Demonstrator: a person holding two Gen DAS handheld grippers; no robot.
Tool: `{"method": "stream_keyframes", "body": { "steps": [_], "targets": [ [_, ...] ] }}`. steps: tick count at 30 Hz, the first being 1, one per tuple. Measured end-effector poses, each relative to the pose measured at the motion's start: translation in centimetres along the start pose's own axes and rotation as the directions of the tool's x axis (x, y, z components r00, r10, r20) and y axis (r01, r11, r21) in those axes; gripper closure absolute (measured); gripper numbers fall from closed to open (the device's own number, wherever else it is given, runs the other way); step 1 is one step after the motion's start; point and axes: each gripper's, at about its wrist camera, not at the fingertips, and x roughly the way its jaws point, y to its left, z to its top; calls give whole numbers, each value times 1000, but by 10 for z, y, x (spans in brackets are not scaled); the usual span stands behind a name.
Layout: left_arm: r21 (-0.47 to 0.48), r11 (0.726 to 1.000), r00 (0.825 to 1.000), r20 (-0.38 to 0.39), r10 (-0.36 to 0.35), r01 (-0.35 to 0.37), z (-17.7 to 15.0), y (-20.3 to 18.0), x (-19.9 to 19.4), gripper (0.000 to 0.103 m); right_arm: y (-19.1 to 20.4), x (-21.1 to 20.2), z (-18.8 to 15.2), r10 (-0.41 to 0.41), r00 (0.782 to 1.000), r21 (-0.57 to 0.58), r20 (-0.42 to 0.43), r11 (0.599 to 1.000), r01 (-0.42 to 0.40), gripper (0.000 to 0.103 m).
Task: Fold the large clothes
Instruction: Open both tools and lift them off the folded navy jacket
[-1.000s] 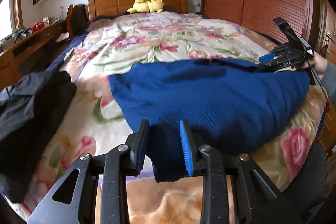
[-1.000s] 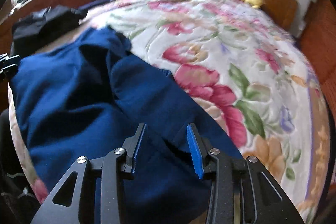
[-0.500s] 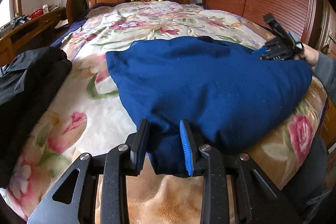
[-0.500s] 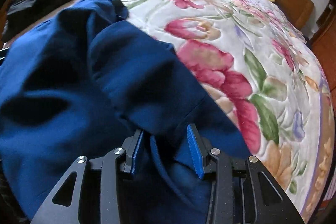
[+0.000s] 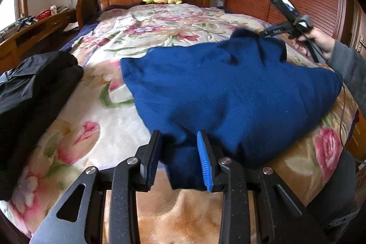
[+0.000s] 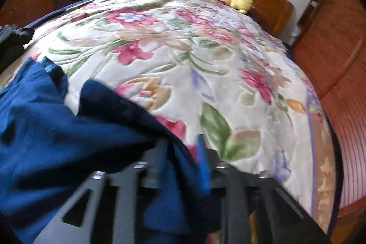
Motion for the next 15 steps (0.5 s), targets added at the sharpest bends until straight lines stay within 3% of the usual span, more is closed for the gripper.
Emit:
{"method": "stream_keyframes", "body": {
  "steps": [3, 6, 11, 15],
  "targets": [
    [-10, 1000, 1000, -6, 2, -2, -3, 3, -3, 68, -3, -15, -9, -24, 1000, 12, -9, 1000, 24, 45],
    [-15, 1000, 1000, -13, 6, -7, -8, 2, -5, 68, -7, -44, -22, -39, 999, 35, 21, 999, 38, 44],
    [-38, 999, 1000, -26, 8, -9, -15, 2, -10, 68, 25, -103, -61, 78, 992, 26, 96, 996, -81, 44],
    [-50, 999, 999, -37, 11, -13, -20, 2, -12, 68, 64, -130, -94, 153, 983, -36, 102, 988, -150, 44]
  ]
}}
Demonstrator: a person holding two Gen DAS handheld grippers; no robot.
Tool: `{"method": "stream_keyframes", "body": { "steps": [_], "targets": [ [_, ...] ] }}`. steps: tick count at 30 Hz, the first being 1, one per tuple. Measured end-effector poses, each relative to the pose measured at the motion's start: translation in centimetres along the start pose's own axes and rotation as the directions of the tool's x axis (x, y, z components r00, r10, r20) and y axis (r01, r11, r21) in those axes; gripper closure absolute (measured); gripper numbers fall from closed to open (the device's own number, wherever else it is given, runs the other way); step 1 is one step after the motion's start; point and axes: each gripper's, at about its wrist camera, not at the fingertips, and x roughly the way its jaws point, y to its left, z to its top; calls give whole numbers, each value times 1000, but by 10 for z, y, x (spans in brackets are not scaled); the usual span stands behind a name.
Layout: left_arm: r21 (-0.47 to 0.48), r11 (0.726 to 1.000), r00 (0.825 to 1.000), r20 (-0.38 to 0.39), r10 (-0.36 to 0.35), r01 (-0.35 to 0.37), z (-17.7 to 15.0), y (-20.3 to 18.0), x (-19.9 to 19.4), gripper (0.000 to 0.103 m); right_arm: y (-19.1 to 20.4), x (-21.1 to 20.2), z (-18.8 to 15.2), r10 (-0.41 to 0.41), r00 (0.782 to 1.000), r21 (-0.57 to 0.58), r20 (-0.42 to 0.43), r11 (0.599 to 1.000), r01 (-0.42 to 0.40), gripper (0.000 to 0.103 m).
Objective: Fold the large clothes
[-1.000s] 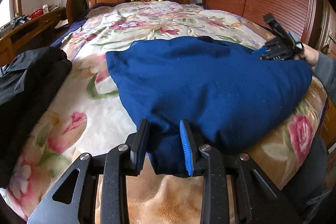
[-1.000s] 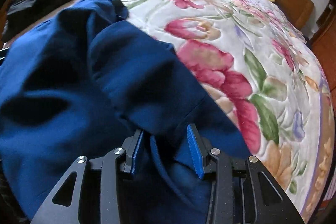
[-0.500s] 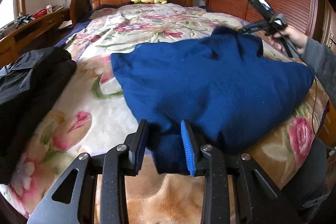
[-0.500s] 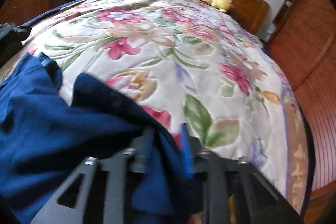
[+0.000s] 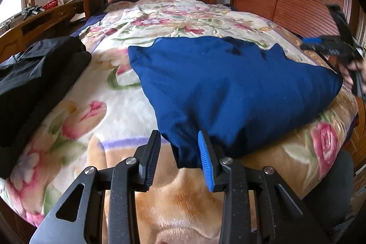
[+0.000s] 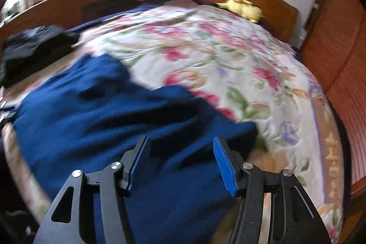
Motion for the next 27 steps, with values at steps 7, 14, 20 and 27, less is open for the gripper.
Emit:
{"method": "stream_keyframes", "body": {
  "steps": [7, 14, 20, 27],
  "targets": [
    [-17, 1000, 1000, -17, -13, 13, -8, 0, -3, 68, 34, -6, -44, 75, 997, 14, -26, 997, -75, 44],
    [-15, 1000, 999, -44, -10, 10, -13, -5, 10, 68, 21, -6, -52, 56, 998, 60, -26, 997, -54, 44],
    [-29, 999, 999, -37, -25, 23, -10, -3, 15, 68, 31, -5, -59, 45, 998, 62, -33, 997, -43, 44],
    [-21, 992, 992, 3, -123, 123, 5, -5, 18, 95, 27, -3, -64, 30, 999, 92, -31, 995, -27, 44]
  ]
}}
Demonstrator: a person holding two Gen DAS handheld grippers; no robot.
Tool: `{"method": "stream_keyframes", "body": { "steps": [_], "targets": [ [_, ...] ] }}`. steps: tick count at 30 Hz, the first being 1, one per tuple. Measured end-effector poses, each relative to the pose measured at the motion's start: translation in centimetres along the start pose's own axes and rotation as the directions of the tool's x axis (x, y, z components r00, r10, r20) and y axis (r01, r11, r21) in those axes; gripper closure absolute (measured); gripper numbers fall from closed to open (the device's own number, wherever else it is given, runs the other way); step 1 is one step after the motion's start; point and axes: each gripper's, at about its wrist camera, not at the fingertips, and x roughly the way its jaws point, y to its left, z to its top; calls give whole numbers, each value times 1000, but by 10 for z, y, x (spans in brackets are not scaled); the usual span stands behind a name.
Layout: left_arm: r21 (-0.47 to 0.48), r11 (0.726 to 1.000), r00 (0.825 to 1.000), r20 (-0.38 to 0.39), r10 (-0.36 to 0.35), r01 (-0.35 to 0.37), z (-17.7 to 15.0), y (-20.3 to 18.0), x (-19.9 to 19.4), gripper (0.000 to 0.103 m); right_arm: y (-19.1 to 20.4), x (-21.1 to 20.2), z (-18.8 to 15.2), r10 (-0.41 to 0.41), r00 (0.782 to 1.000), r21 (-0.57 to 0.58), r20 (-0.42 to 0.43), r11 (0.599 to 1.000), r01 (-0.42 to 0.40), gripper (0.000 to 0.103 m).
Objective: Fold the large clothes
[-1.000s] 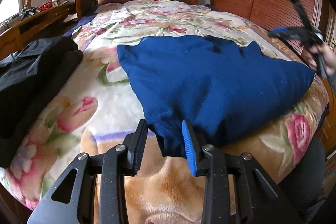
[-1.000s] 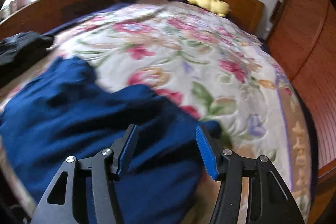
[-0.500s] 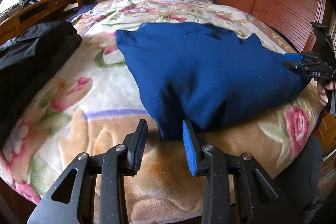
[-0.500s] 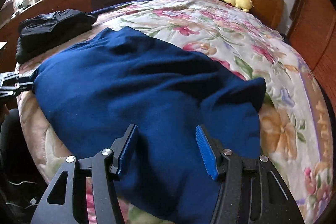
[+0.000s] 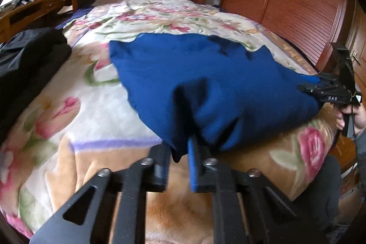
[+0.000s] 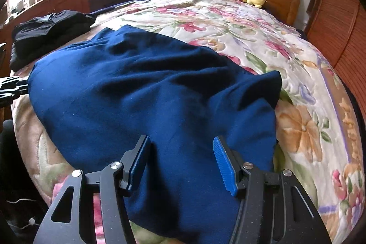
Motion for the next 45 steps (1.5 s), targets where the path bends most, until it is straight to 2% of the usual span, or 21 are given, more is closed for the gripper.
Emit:
{"method": "stream_keyframes", "body": {
  "steps": [6, 12, 18, 21, 26, 29, 31, 34, 37, 40, 42, 43, 45],
  "targets": [
    [40, 999, 994, 110, -10, 5, 26, -15, -21, 98, -6, -1, -11, 2, 1000, 37, -4, 999, -2, 44],
    [92, 995, 976, 216, -43, 23, 73, -43, -38, 99, -27, -21, -25, -7, 999, 142, 36, 990, 2, 44],
    [177, 982, 965, 241, -107, 65, 115, -92, -32, 99, -35, -30, -40, 14, 997, 189, 73, 982, -28, 44],
    [233, 968, 959, 241, -147, 89, 134, -126, -29, 99, -39, -37, -42, 21, 995, 211, 102, 977, -42, 44],
    [358, 920, 948, 204, -242, 158, 161, -205, -12, 99, -50, -63, -53, -14, 988, 236, 155, 971, -23, 44],
    [426, 880, 943, 150, -297, 210, 167, -255, 2, 99, -65, -84, -67, -93, 981, 265, 171, 963, 45, 44],
    [459, 850, 940, 87, -331, 257, 166, -286, 16, 99, -80, -99, -80, -110, 978, 300, 180, 953, 52, 44],
    [494, 815, 939, -8, -344, 303, 155, -317, 36, 99, -98, -112, -100, -145, 976, 339, 162, 937, 83, 44],
    [497, 812, 944, -46, -327, 305, 144, -322, 45, 98, -108, -117, -113, -157, 977, 365, 147, 926, 94, 44],
    [475, 826, 944, -35, -328, 304, 142, -310, 34, 98, -108, -119, -112, -162, 976, 363, 145, 927, 100, 44],
    [469, 830, 943, -16, -334, 302, 141, -301, 22, 88, -104, -120, -106, -160, 975, 355, 152, 930, 97, 44],
    [466, 836, 944, 5, -331, 291, 142, -294, 14, 80, -102, -121, -102, -157, 975, 349, 159, 932, 93, 44],
    [460, 850, 950, 40, -311, 259, 142, -284, 5, 73, -101, -122, -93, -149, 972, 337, 182, 938, 81, 44]
  ]
}}
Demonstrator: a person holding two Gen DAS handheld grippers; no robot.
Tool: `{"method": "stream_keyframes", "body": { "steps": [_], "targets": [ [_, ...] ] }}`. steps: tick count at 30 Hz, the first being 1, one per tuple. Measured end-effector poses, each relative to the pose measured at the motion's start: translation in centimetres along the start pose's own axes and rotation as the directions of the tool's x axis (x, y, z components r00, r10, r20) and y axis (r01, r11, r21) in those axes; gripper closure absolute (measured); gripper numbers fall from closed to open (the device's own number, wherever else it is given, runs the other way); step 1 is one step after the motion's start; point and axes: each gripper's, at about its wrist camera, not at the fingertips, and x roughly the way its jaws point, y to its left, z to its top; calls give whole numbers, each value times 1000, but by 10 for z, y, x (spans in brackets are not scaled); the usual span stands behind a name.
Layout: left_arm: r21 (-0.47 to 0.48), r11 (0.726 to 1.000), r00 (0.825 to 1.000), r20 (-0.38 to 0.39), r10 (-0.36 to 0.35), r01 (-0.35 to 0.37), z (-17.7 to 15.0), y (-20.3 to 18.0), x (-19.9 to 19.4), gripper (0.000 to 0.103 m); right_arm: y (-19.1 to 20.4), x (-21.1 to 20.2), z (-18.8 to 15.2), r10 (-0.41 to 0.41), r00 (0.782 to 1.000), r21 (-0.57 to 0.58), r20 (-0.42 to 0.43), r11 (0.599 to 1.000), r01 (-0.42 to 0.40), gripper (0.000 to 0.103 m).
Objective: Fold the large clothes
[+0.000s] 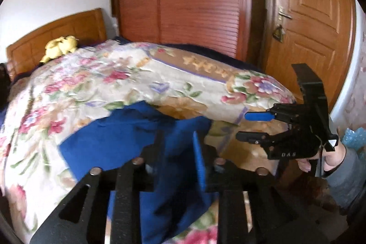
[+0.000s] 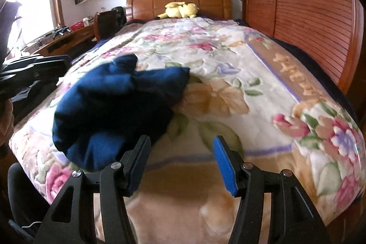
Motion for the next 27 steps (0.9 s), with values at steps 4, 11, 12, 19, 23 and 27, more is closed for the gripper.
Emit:
{"method": "stream_keyframes", "body": {
  "steps": [4, 11, 12, 19, 23, 27],
  "targets": [
    [-25, 997, 997, 34, 70, -69, -12, 26, -24, 70, 17, 7, 19, 31, 999, -39, 34, 999, -29, 44],
    [-95, 979, 982, 40, 184, -180, -49, 78, -43, 68, 56, 29, 65, 61, 996, -140, 58, 989, -52, 44],
    [-105, 976, 980, 37, 193, -188, -54, 85, -43, 68, 60, 35, 72, 68, 996, -151, 49, 987, -60, 44],
    [-178, 956, 968, 52, 245, -232, -84, 125, -35, 68, 66, 115, 122, 73, 993, -188, -88, 978, -89, 44],
    [-217, 945, 963, 61, 261, -243, -103, 141, -28, 67, 65, 157, 137, 71, 979, -174, -192, 979, -105, 44],
    [-217, 937, 956, 51, 289, -272, -117, 148, -22, 67, 69, 186, 147, 83, 956, -170, -281, 976, -135, 44]
  ]
}}
